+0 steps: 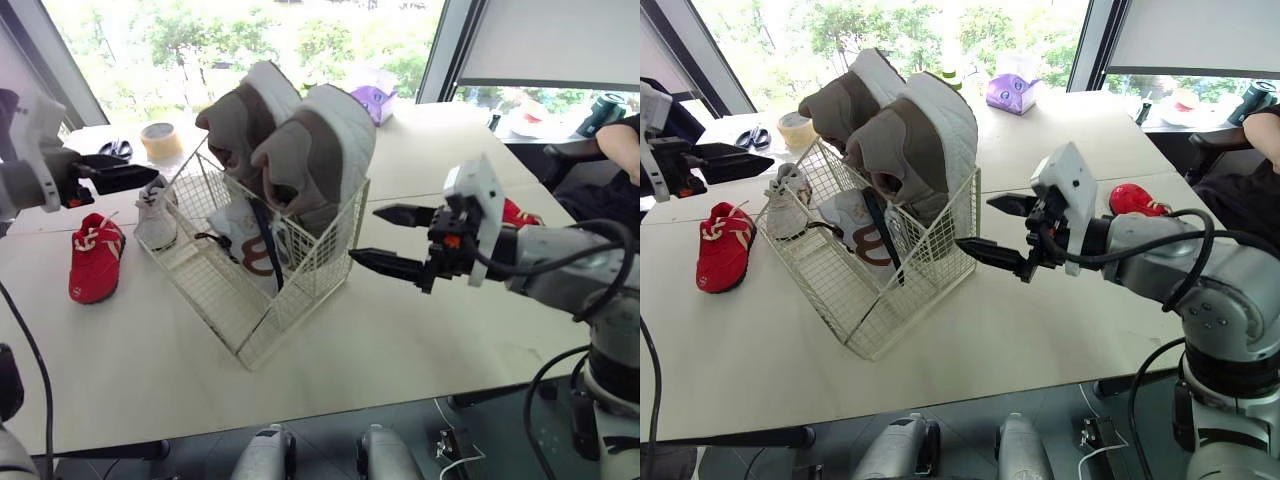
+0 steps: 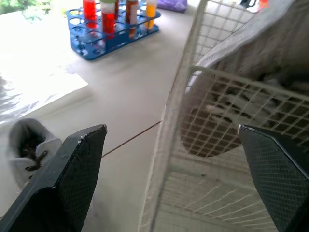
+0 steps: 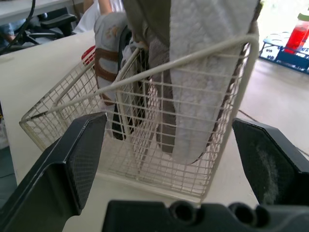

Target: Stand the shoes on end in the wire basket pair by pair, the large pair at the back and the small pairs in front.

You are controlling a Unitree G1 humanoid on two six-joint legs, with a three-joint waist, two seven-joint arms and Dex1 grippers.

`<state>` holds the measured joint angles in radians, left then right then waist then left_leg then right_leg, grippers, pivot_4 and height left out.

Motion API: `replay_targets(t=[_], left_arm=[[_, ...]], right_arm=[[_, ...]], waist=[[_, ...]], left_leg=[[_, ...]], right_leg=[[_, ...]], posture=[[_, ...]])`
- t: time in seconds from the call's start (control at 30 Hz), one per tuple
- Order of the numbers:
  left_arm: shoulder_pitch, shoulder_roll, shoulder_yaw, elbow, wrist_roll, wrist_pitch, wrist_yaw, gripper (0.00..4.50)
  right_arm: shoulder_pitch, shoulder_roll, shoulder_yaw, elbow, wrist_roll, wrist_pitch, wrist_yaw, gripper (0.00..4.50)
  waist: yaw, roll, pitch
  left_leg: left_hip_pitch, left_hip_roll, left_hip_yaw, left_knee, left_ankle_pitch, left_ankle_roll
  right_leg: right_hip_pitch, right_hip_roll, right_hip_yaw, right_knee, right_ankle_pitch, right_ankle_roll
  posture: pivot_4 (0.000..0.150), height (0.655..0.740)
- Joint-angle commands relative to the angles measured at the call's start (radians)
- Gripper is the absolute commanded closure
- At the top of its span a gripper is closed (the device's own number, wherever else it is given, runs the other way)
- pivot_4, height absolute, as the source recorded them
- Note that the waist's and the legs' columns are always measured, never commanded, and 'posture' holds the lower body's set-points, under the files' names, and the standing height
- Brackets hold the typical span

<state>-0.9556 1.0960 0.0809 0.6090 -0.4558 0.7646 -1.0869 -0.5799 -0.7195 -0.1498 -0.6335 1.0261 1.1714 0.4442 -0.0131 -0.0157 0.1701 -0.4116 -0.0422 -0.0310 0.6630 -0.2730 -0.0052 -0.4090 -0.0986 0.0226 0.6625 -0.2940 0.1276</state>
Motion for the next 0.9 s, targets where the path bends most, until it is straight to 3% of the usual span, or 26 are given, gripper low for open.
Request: replay_targets(t=[0.03, 0.2, 0.33, 0.57, 0.9], left_arm=[[-0.107, -0.011, -0.028, 0.216, 0.1, -0.14, -0.052, 0.0], [-0.181, -0.117, -0.012, 0.413, 0.123, -0.149, -0.124, 0.0], [-0.173, -0.173, -0.007, 0.452, 0.135, -0.118, -0.178, 0.0], [-0.008, -0.214, -0.045, 0.221, 0.104, 0.046, -0.321, 0.0], [0.21, -0.224, 0.016, -0.324, -0.101, 0.359, -0.27, 0.0]], right_arm=[[0.016, 0.019, 0.052, -0.029, -0.071, -0.067, -0.022, 0.06], [0.042, 0.038, 0.154, 0.034, -0.235, -0.178, -0.026, 0.06], [0.05, 0.04, 0.196, 0.071, -0.342, -0.257, -0.018, 0.06], [0.033, 0.076, 0.18, 0.138, -0.452, -0.344, -0.03, 0.06], [-0.049, 0.063, 0.056, 0.324, -0.461, -0.39, 0.015, 0.06]], waist=[[0.0, -0.001, 0.0], [0.002, -0.002, 0.0], [-0.001, -0.006, 0.0], [-0.001, -0.005, -0.001], [0.007, -0.005, 0.0]], left_leg=[[0.0, 0.0, 0.0, 0.0, 0.0, 0.0], [-0.001, 0.0, 0.001, 0.002, -0.001, 0.002], [-0.001, 0.0, 0.0, 0.004, -0.001, 0.002], [0.001, 0.0, 0.0, 0.004, -0.001, 0.002], [0.001, -0.001, -0.001, 0.004, -0.001, 0.002]], right_leg=[[0.0, 0.0, 0.0, 0.0, 0.0, 0.0], [0.0, 0.001, -0.001, 0.0, 0.0, 0.001], [0.001, 0.001, -0.001, 0.002, 0.0, 0.001], [0.003, 0.001, -0.001, 0.002, 0.0, 0.001], [0.003, -0.001, 0.0, 0.001, 0.0, 0.001]], posture=[[0.15, 0.74], [0.15, 0.74], [0.15, 0.74], [0.15, 0.74], [0.15, 0.74]])
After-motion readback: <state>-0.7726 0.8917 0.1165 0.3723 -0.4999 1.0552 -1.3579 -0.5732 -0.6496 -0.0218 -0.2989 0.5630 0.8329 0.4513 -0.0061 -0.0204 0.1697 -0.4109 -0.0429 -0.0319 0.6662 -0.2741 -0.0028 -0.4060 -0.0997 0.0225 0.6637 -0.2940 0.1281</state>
